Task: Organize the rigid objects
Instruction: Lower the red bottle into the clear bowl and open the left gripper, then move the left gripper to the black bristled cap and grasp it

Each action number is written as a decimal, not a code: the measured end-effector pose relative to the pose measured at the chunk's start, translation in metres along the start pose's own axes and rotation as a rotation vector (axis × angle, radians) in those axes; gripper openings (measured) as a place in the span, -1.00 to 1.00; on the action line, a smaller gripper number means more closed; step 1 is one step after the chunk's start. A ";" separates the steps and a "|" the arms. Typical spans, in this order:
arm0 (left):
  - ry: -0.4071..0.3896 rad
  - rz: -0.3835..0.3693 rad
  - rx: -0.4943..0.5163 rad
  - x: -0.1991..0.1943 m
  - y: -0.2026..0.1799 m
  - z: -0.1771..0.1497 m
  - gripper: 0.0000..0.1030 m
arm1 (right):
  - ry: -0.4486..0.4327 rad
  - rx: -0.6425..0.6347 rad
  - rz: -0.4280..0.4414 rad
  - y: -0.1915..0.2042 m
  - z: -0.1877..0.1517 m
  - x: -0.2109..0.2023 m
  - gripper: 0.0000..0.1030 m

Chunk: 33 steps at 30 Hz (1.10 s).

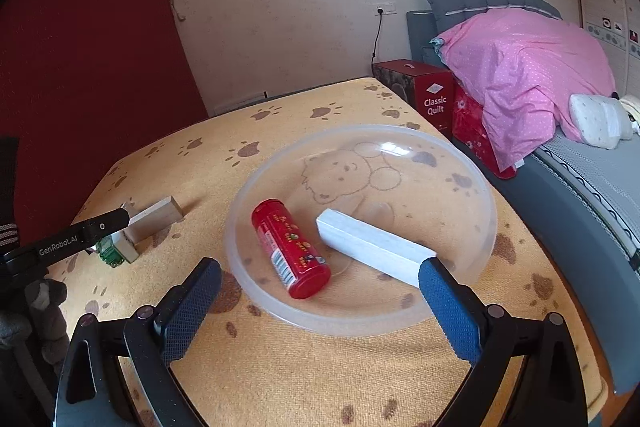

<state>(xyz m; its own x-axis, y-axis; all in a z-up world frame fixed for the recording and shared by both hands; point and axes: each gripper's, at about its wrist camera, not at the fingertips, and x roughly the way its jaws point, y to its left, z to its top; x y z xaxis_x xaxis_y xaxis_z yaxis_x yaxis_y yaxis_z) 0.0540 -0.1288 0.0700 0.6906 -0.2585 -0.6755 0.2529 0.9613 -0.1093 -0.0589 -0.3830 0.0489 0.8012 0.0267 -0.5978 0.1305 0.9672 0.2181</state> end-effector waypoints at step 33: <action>0.008 0.175 -0.156 0.010 0.155 -0.005 0.15 | 0.139 -0.152 0.118 0.091 -0.019 0.027 0.96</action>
<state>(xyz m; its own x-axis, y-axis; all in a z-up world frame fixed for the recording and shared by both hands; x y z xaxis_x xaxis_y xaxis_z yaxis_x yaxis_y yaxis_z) 0.0967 0.0185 0.0429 0.7090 -0.0867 -0.6999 0.0220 0.9946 -0.1010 -0.0366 -0.2895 0.0375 0.7163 0.1664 -0.6777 -0.0570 0.9819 0.1808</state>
